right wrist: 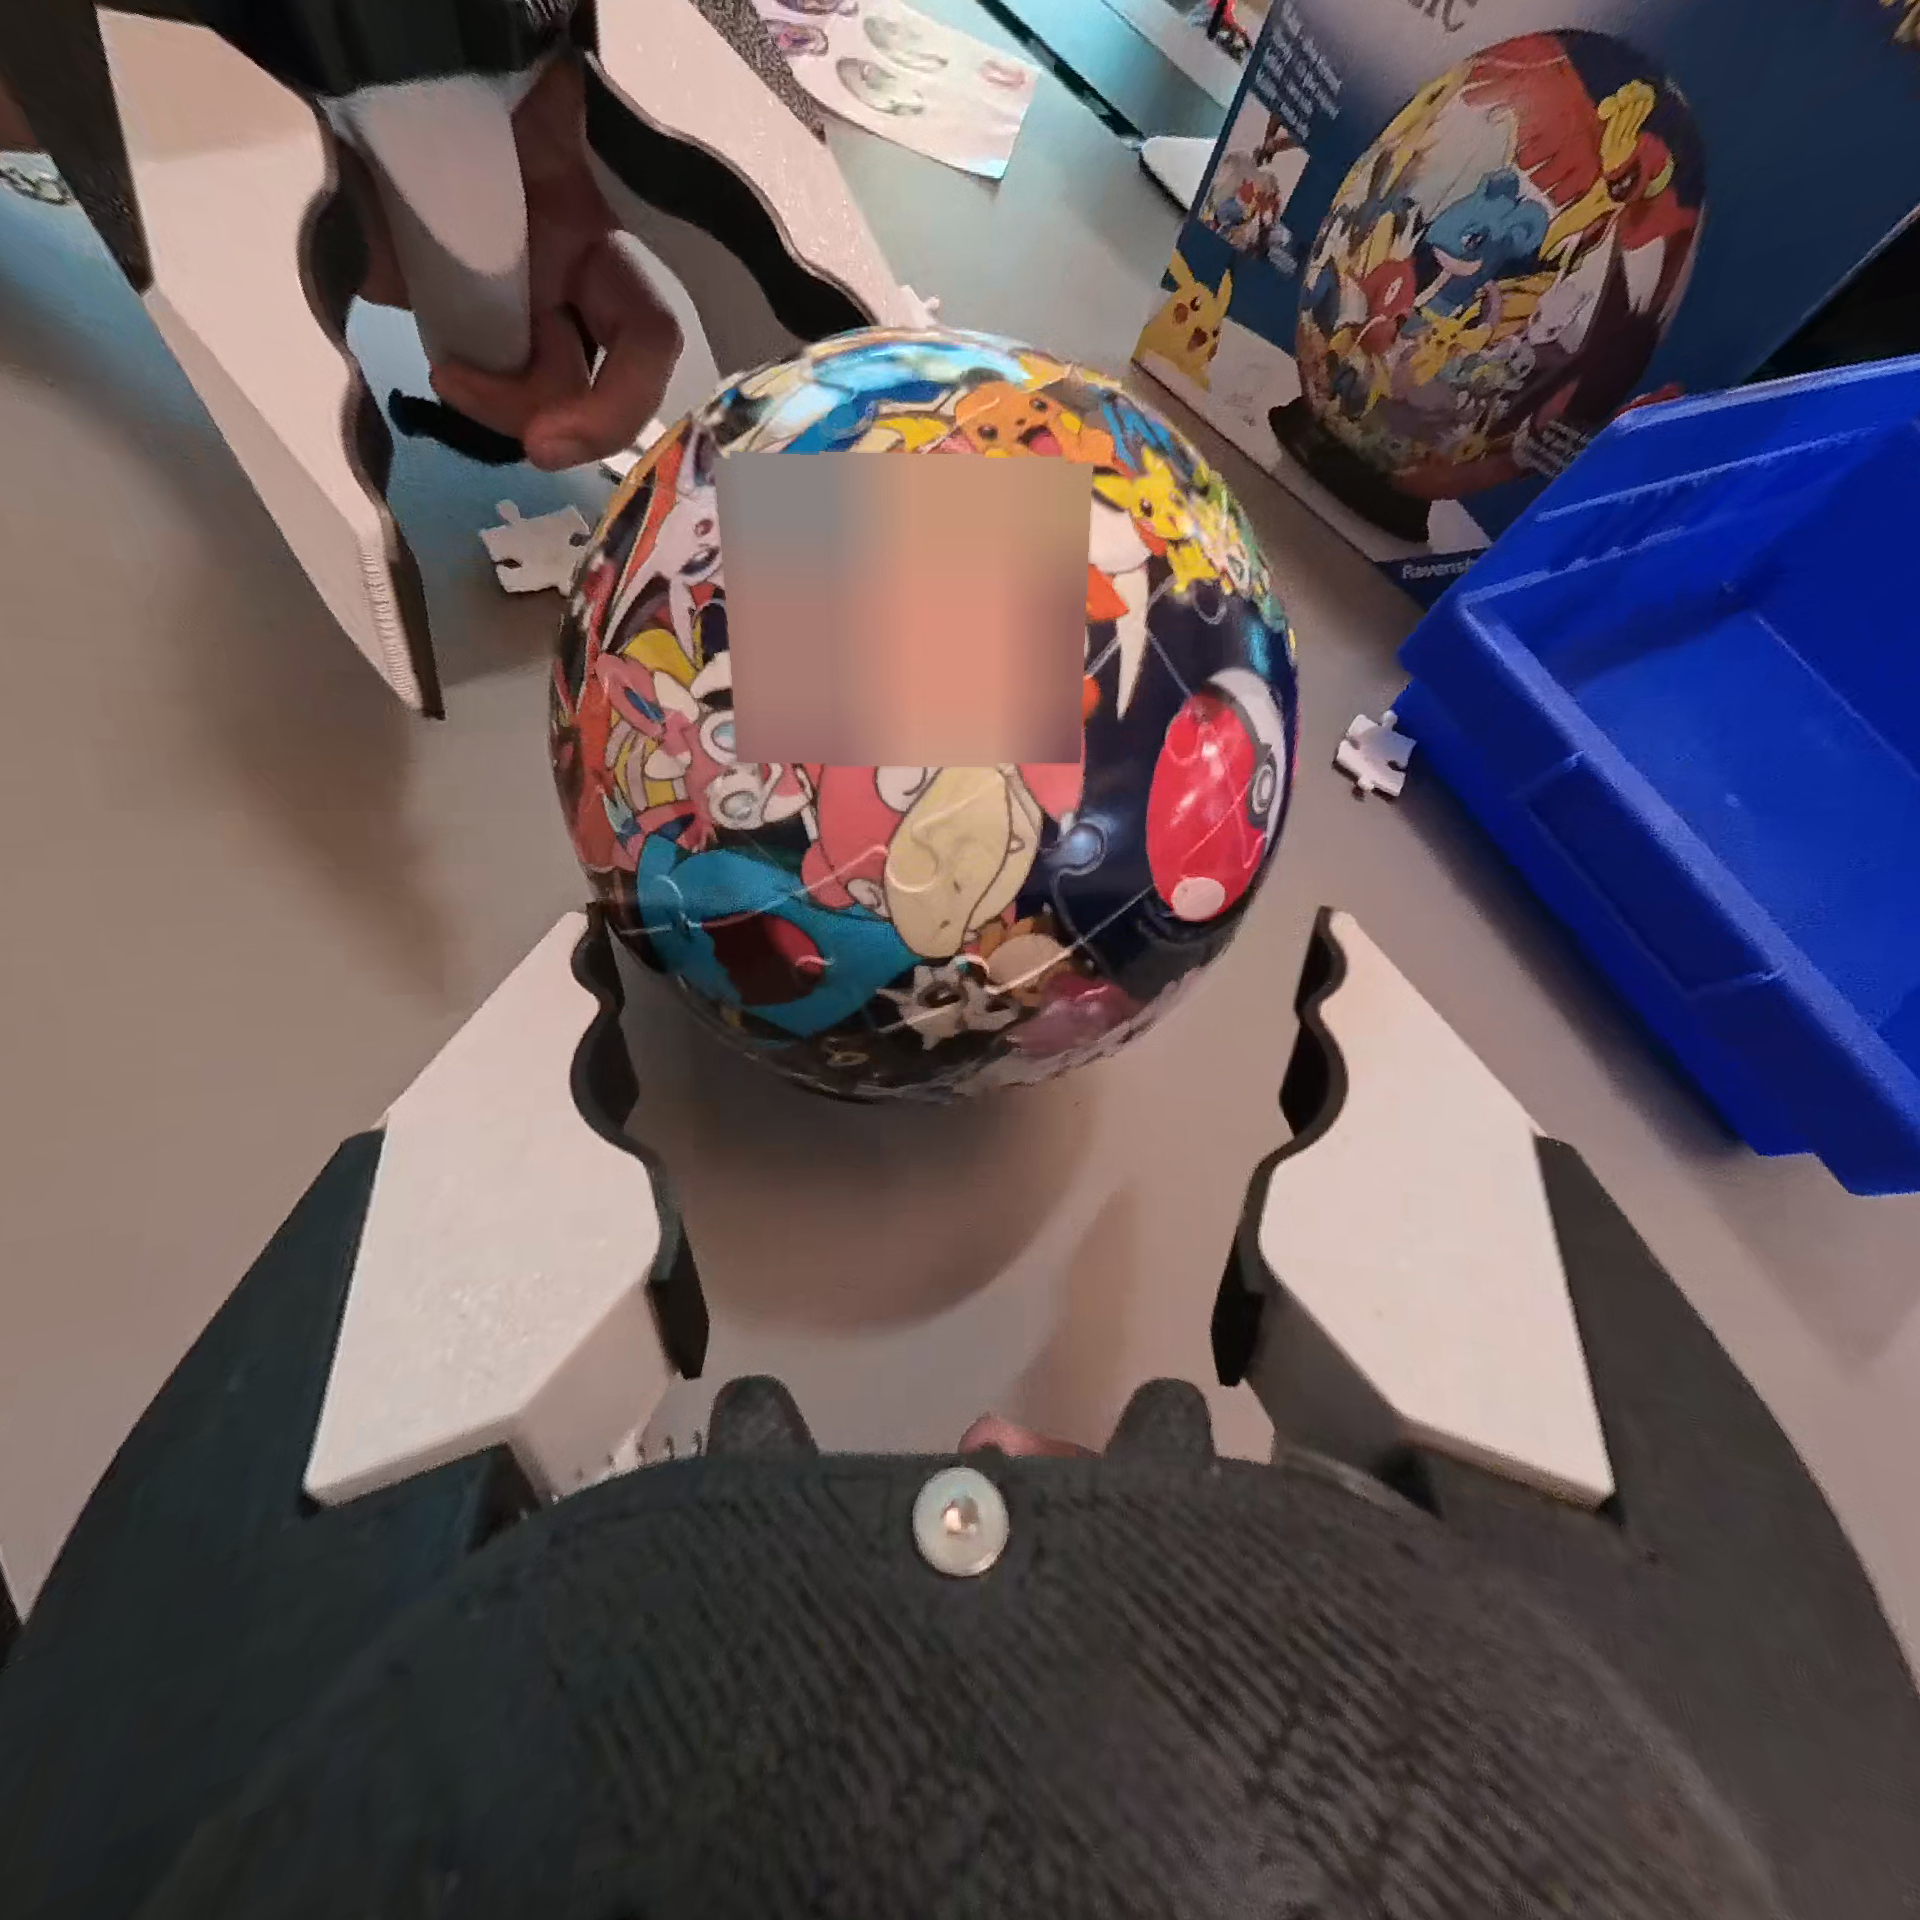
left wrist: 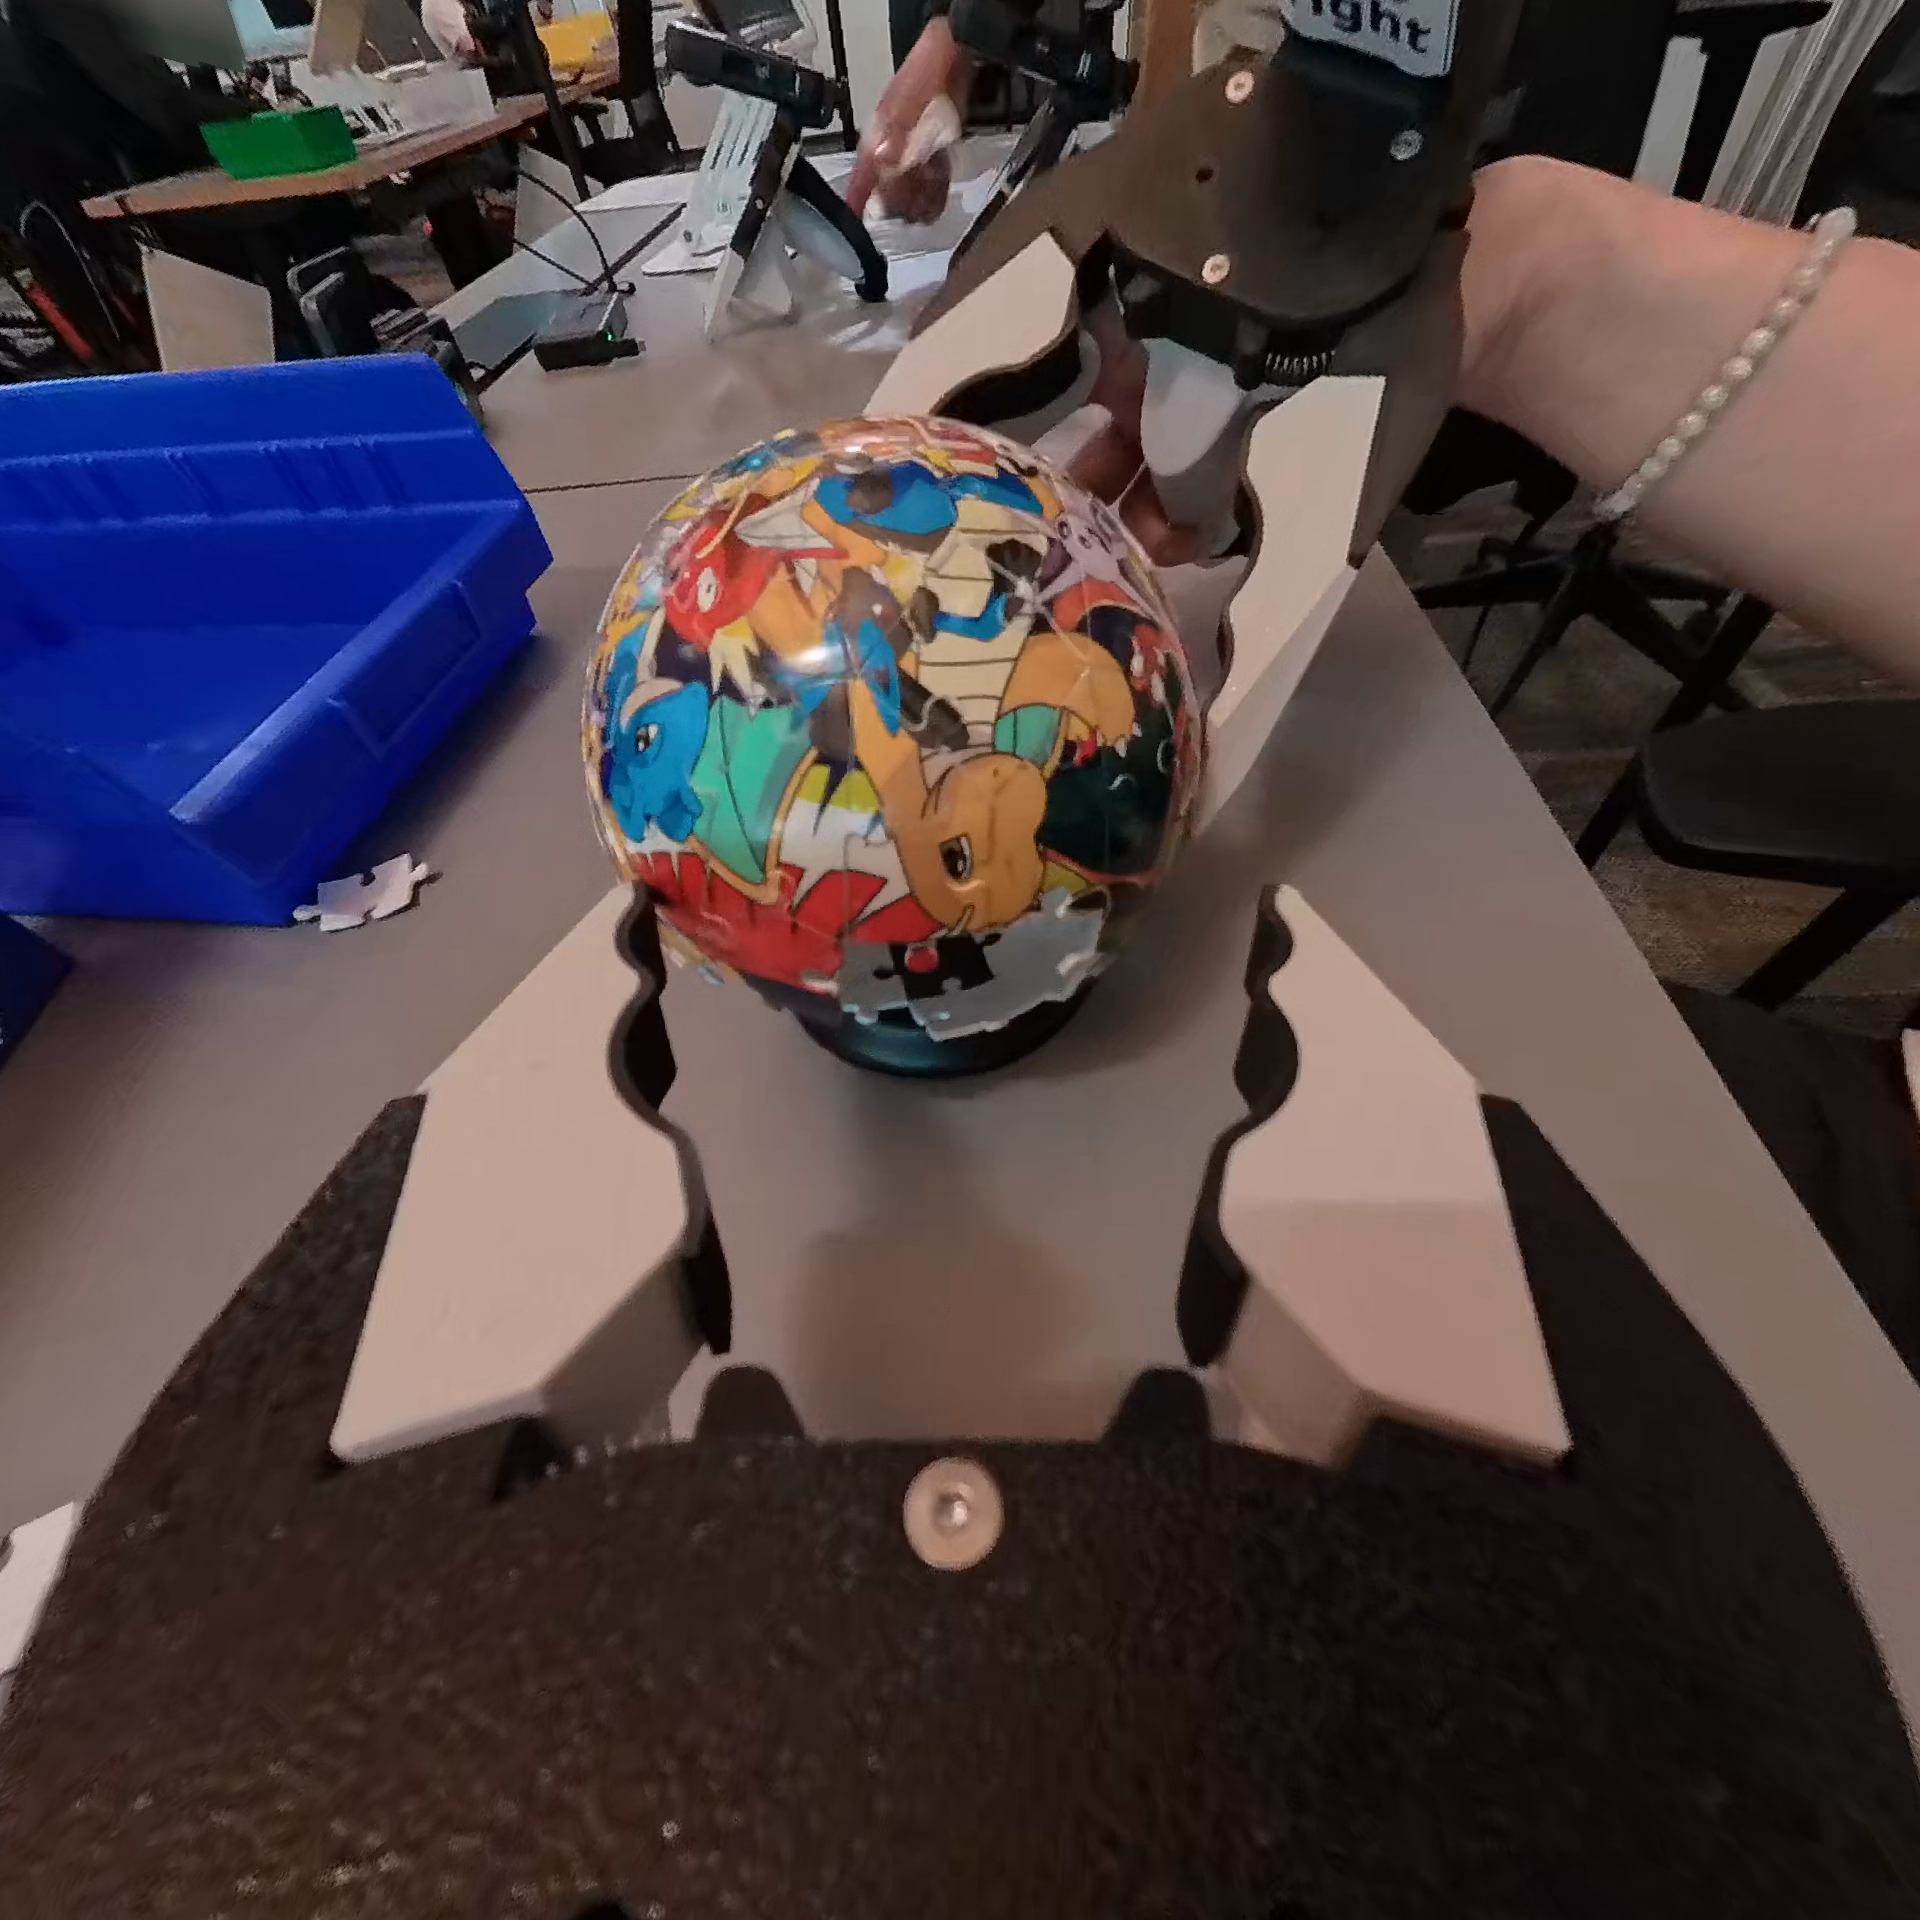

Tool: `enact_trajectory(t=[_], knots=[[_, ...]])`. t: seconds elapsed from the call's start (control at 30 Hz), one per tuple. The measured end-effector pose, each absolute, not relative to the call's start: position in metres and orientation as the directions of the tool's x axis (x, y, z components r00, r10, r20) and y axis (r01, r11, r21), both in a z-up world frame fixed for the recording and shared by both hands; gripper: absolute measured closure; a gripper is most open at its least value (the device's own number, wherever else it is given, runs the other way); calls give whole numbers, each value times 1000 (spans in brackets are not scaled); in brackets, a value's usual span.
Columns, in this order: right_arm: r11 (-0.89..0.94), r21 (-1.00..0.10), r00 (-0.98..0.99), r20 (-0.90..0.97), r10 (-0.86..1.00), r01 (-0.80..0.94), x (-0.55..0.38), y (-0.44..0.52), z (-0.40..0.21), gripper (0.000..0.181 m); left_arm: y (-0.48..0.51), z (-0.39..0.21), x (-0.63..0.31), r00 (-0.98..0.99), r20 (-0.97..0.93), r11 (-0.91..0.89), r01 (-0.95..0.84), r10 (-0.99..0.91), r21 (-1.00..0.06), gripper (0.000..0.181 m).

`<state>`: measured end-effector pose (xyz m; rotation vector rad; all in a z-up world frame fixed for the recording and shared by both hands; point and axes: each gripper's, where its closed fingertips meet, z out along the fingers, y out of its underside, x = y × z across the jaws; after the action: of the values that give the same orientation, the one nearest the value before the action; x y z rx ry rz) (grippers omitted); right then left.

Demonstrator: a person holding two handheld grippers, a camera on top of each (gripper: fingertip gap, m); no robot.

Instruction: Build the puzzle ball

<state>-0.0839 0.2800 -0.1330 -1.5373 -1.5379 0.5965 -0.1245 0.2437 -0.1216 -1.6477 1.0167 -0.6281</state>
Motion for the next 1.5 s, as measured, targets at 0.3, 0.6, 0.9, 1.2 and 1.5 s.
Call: enact_trajectory(t=[0.3, 0.6, 0.9, 1.2, 1.5], knots=[[269, -776, 123, 405, 906, 571, -77, 275, -129, 67, 236, -123, -125, 483, -93, -71, -311, -871, -948, 73], [264, -732, 137, 438, 888, 628, -82, 269, -109, 57, 233, -127, -126, 476, -128, -57, -353, -870, -934, 71], [316, -639, 18, 459, 888, 701, -107, 266, -113, 54, 229, -127, -128, 462, -115, -69, -362, -879, -929, 71], [274, -654, 131, 500, 856, 705, -89, 258, -90, 51, 238, -90, -212, 428, -189, -51, -489, -884, -871, 93], [134, -774, 553, 551, 625, 619, -54, 220, -68, 91, 218, -112, -315, 412, -115, -203, -650, -904, -732, 143]])
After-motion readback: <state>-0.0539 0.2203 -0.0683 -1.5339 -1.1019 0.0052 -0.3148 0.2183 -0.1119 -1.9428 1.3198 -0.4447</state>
